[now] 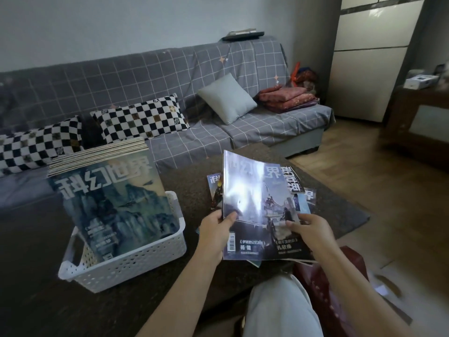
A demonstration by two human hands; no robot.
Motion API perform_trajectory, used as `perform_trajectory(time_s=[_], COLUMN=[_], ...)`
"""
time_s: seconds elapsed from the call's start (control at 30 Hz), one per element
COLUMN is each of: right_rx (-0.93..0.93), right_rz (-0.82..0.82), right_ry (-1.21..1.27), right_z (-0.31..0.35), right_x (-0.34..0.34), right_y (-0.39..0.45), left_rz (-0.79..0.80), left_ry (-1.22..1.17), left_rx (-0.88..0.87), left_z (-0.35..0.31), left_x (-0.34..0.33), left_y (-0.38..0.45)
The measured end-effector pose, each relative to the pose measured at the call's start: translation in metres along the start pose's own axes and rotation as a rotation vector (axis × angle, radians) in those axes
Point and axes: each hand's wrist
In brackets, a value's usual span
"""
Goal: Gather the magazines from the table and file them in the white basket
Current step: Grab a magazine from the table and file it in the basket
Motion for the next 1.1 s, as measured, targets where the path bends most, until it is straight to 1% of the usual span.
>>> perform_trajectory(time_s=[0.17,0.4,0.47,0.57,0.7,0.83,0.93,1.0,1.1], right_rx=[0.089,0.289,0.336,0.382,0.380,0.385,0.416,0.442,0.483], right_rz=[0.174,0.334,0.355,0.377,0.445,0.464,0.439,0.420,0.356], right_ry=[0.115,0.084,0.092,0.074,0.094,0.097,0.065,0.037,-0.029], right_z=[0.027,0.073,0.084,0.098,0.113,0.123,0.126,0.125,0.119], right_x=[-0.029,-0.086,-0.105,-0.132,-0.166,-0.197,-0.217,-0.228,-0.239], right_y=[-0.020,-0.055,-0.065,-0.081,-0.098,-0.107,-0.107,-0.104,-0.097], left_rz=[-0.087,-0.269,-0.329,-0.384,-0.455,-0.541,-0.605,-0.615,-0.592], left_ry=[-0.026,-0.007,-0.001,0.005,0.014,0.048,0.130,0.223,0.432], left_rx=[-0.138,-0.286,-0.327,-0.350,-0.355,-0.353,-0.343,-0.330,-0.285], left_z=[-0.028,-0.047,-0.046,-0.045,-0.043,-0.037,-0.033,-0.027,-0.014], left_x=[0.048,0.124,0.145,0.174,0.210,0.239,0.253,0.261,0.270], left_y=[-0.013,-0.030,-0.033,-0.038,-0.039,-0.033,-0.029,-0.026,-0.022])
Point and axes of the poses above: each hand's wrist, its own y-axis towards the middle knuckle, its own x-axis out of the back of the hand, z = x × y, and after that the axes turned 12 degrees about -x, right-handed
